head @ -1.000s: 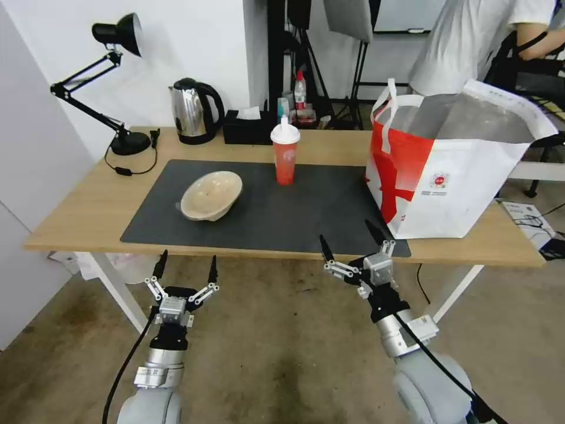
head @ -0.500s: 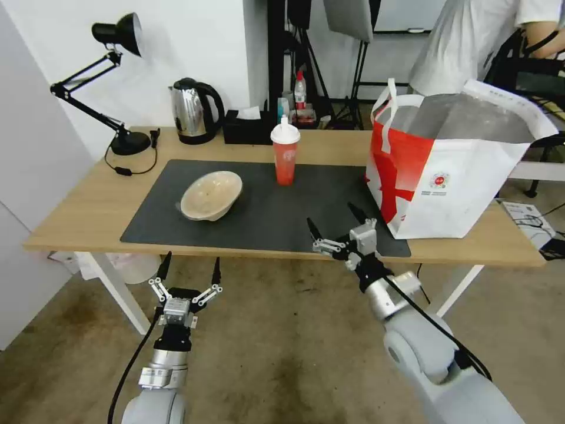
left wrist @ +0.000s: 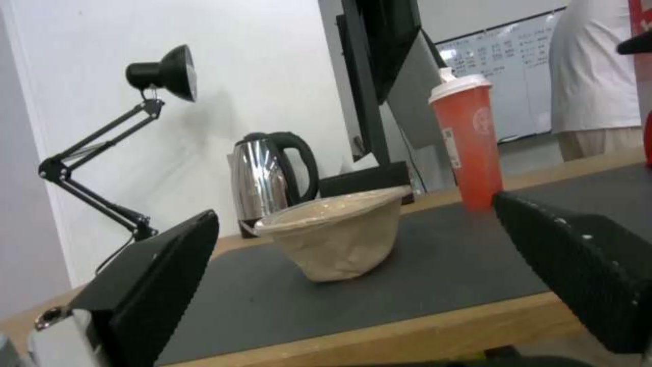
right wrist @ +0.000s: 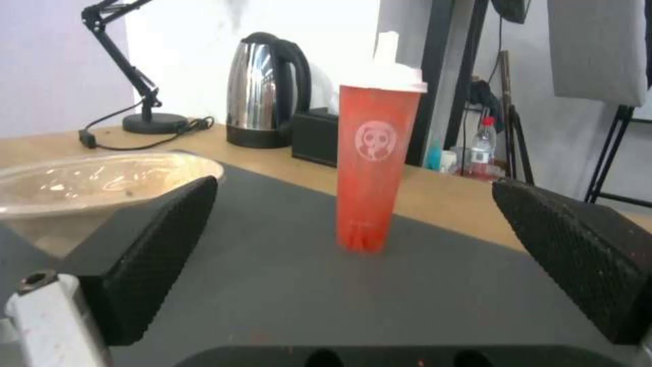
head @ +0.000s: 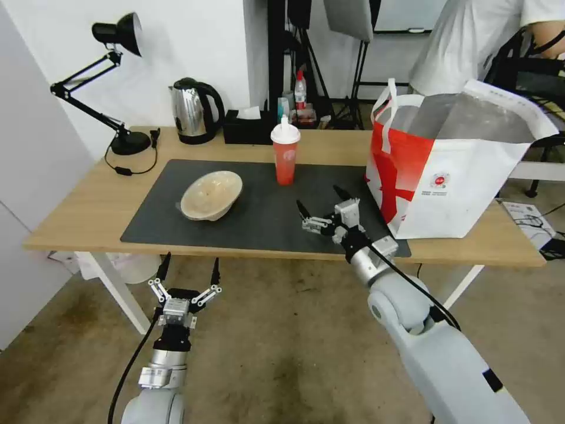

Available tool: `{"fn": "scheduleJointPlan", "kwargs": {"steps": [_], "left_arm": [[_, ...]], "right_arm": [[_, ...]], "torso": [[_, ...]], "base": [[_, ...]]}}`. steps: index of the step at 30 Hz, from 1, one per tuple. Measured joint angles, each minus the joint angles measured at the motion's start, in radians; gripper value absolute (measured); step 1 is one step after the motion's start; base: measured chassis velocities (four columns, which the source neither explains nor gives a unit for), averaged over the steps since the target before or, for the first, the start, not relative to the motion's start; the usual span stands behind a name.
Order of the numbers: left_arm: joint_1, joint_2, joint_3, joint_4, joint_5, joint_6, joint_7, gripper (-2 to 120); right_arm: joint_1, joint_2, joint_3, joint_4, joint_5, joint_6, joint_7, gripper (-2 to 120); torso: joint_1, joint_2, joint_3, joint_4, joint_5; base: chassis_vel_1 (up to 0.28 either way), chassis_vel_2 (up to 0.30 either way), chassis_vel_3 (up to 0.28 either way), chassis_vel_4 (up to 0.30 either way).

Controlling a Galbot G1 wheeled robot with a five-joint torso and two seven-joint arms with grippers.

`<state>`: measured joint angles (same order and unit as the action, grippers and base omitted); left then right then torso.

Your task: Pick up the trash from the table and place it into the takeout bag.

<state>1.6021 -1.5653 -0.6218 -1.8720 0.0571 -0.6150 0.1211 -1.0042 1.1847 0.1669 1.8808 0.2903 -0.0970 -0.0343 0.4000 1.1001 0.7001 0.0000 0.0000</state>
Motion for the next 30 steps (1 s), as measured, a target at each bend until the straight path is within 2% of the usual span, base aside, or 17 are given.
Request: {"fn": "scheduleJointPlan", "kwargs": {"steps": [30], "left_arm": [[-0.015,-0.019,0.009,0.035,0.024,-0.001,-0.001,100]], "right_arm": [[0.260,0.085,-0.098,-0.293,0.019,-0.003,-0.003,100]], "torso": [[0.000,0.000,0.000,0.0000,0.0000]], "base": [[0.000,0.000,0.000,0.000]]}}
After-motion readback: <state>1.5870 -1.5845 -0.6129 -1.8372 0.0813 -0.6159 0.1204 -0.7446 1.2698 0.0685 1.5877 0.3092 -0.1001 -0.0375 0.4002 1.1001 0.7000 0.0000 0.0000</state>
